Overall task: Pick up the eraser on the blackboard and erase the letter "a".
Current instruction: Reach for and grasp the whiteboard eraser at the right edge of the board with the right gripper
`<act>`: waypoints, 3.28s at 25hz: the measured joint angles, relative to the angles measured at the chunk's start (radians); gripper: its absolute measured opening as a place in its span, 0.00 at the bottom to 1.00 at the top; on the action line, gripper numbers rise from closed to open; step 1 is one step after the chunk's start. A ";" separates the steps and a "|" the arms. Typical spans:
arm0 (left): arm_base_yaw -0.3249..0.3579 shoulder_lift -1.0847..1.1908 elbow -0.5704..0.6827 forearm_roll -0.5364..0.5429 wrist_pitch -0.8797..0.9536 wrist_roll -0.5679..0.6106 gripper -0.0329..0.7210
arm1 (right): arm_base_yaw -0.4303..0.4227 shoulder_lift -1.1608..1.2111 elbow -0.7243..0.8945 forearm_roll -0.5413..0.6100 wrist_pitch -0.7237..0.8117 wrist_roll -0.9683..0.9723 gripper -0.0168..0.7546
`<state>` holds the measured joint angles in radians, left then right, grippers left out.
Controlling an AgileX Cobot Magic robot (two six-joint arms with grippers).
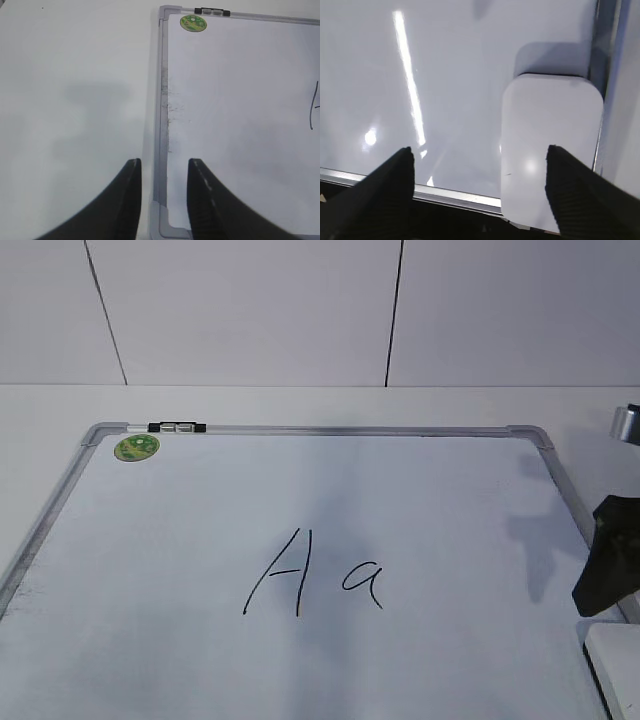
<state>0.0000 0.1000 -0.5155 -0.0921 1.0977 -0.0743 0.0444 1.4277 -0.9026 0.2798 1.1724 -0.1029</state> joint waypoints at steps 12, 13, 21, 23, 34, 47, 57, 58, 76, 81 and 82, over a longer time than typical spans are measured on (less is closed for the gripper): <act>0.000 0.000 0.000 0.000 0.000 0.000 0.36 | 0.000 -0.006 -0.012 -0.065 0.003 0.045 0.73; 0.000 0.000 0.000 0.000 0.000 0.000 0.36 | 0.000 -0.007 -0.012 -0.073 0.005 0.048 0.75; 0.000 0.000 0.000 -0.026 -0.002 0.000 0.36 | 0.000 -0.007 -0.012 -0.114 0.029 0.051 0.90; 0.000 0.000 0.000 -0.026 -0.002 0.000 0.36 | 0.000 -0.007 -0.012 -0.130 0.029 0.048 0.90; -0.009 0.000 0.000 -0.033 -0.002 0.000 0.36 | 0.000 -0.007 -0.012 -0.202 0.034 0.040 0.80; -0.009 0.000 0.000 -0.035 -0.002 0.000 0.36 | 0.002 -0.007 -0.012 -0.236 0.018 0.103 0.71; -0.009 0.000 0.000 -0.035 -0.002 0.000 0.36 | 0.107 -0.010 0.019 -0.288 0.011 0.148 0.71; -0.009 0.000 0.000 -0.035 -0.002 0.000 0.36 | 0.113 -0.015 0.022 -0.290 0.008 0.155 0.71; -0.009 0.000 0.000 -0.053 -0.002 0.000 0.36 | 0.119 -0.170 0.156 -0.223 -0.080 0.212 0.71; -0.009 0.000 0.000 -0.058 -0.002 0.000 0.36 | 0.119 -0.159 0.156 -0.216 -0.084 0.212 0.71; -0.009 0.000 0.000 -0.060 -0.002 0.000 0.36 | 0.119 -0.151 0.156 -0.216 -0.086 0.212 0.71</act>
<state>-0.0091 0.1000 -0.5155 -0.1518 1.0958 -0.0743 0.1635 1.2771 -0.7466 0.0637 1.0863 0.1096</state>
